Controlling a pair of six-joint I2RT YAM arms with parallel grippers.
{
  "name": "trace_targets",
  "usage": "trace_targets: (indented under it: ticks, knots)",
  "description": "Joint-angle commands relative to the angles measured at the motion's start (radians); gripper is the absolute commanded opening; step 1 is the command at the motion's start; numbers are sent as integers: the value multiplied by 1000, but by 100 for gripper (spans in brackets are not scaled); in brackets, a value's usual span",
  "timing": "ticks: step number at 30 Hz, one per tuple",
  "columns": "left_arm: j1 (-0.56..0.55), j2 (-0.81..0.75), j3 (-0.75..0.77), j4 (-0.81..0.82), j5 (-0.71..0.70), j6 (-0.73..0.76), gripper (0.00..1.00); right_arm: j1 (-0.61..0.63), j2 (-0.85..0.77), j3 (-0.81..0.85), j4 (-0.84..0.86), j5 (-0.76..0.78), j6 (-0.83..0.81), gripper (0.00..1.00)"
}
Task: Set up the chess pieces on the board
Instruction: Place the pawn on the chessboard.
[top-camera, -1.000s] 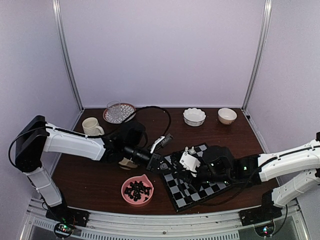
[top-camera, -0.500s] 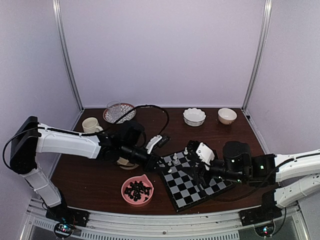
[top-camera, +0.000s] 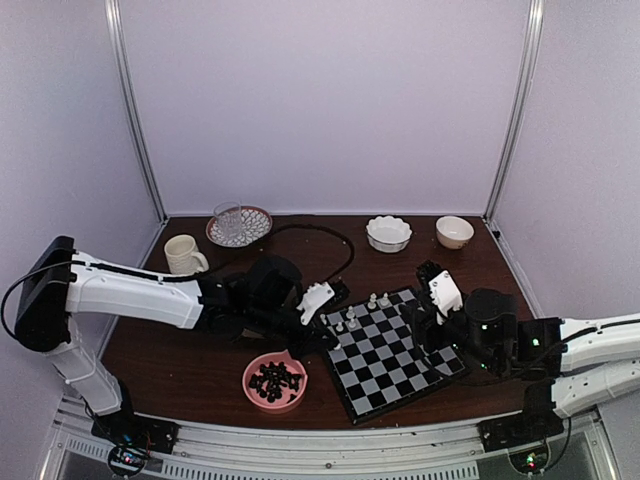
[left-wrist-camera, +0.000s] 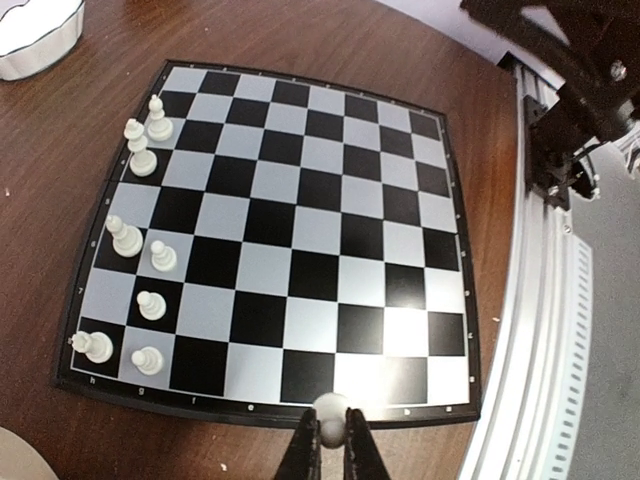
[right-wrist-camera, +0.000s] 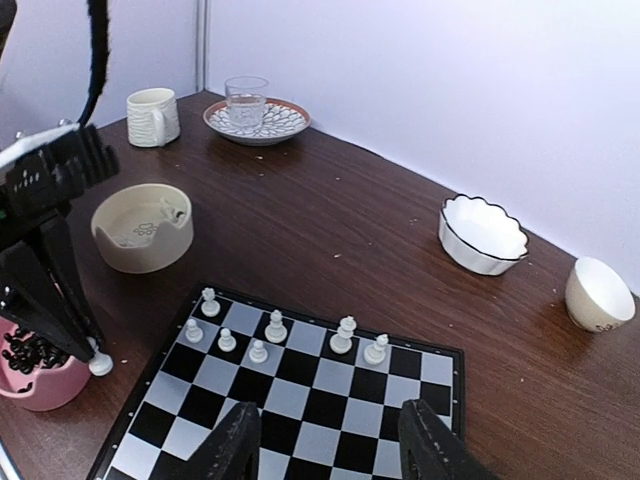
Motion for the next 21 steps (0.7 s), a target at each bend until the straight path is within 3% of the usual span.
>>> trace_targets:
  ticks: [1,8,20,21]
  knots:
    - [-46,87,55,-17,-141,70,0,-5,-51,-31,45,136,43,50]
    - [-96,207,138,-51,-288,79,0,-8,-52,-50,69,153,45,50]
    - [-107,276,190,-85,-303,85,0,-11,-35,-43,64,157,44,50]
    - [-108,277,193,-87,-303,86,4,-11,-36,-42,62,157,45,50]
